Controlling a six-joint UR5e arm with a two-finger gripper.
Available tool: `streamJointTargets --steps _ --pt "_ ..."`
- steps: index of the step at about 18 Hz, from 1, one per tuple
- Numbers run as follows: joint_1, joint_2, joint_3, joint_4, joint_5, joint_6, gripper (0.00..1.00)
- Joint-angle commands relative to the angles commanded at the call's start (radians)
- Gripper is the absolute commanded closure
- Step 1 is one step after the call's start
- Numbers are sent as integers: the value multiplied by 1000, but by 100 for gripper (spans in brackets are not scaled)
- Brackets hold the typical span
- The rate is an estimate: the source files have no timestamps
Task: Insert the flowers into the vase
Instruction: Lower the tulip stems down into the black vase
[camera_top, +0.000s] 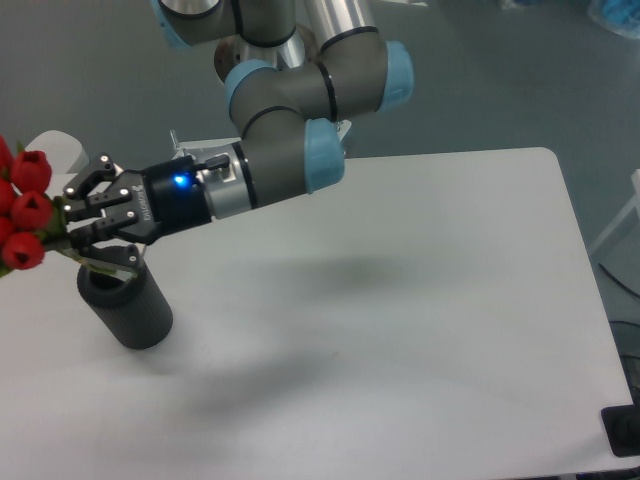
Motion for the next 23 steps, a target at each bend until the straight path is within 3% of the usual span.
streamJointTargets --steps 11,23 --pt "-14 -8 -51 2 3 57 86" --pt "-20 -17 -143 2 6 227 83"
